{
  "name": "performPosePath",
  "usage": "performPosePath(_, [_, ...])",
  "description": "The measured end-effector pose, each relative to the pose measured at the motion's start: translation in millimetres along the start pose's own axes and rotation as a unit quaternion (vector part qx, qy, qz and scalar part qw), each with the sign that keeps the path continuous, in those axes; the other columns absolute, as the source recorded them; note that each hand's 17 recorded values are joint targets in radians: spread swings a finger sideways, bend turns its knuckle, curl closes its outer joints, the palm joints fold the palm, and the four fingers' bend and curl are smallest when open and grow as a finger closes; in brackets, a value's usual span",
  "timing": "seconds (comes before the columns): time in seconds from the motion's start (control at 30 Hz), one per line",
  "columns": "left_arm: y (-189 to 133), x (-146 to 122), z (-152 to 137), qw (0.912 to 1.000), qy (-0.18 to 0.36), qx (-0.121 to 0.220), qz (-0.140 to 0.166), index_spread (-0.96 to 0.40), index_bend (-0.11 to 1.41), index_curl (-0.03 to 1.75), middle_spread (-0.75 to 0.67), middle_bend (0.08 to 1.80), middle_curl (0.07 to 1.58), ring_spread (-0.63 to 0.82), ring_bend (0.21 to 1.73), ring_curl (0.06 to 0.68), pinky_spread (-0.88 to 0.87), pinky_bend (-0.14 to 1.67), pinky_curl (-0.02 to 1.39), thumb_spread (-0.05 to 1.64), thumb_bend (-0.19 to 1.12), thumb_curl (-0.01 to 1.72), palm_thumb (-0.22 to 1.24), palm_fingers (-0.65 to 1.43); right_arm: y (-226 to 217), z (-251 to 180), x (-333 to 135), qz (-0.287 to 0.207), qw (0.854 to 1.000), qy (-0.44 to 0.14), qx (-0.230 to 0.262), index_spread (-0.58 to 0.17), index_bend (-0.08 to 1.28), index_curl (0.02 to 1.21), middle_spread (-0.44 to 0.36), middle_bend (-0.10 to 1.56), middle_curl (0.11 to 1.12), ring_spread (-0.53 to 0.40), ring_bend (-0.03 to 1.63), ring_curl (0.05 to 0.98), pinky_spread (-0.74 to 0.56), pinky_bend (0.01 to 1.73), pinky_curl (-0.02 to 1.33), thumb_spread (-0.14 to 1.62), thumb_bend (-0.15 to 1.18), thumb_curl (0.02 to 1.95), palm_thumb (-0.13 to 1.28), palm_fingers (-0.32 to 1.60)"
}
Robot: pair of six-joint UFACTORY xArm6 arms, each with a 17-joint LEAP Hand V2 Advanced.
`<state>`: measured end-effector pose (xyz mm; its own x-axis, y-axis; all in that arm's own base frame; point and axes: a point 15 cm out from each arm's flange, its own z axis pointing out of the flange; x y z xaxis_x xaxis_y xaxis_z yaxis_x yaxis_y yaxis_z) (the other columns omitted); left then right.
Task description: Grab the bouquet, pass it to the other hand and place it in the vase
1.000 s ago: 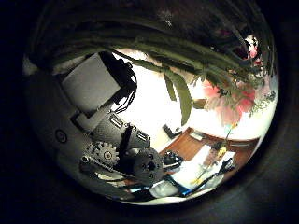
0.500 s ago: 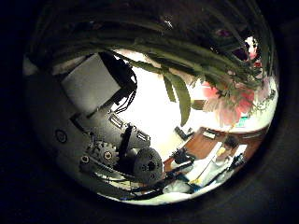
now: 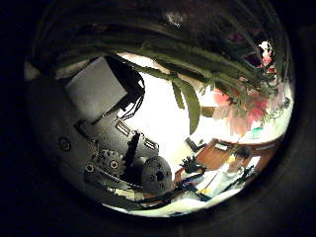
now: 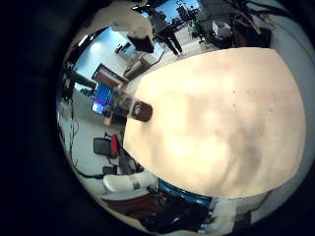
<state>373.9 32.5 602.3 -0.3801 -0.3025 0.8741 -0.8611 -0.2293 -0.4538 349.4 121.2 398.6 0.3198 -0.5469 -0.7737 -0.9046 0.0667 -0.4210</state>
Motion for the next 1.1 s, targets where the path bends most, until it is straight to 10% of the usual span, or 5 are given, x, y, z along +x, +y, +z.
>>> performPosePath(1.1, [7, -54, -2, 0.9993, -0.012, -0.006, -0.034, -0.80, 0.52, 1.35, -0.53, 1.10, 1.00, -0.39, 1.49, 0.537, -0.47, 1.42, 0.60, 1.16, 0.01, 0.95, 1.03, 1.13, 3, 3, 5, 0.007, 1.000, -0.001, -0.005, -0.370, 0.16, 0.29, 0.084, 0.30, 0.34, 0.226, 0.77, 0.192, 0.54, 0.85, 0.34, 1.03, -0.03, 0.40, 0.43, 0.15])
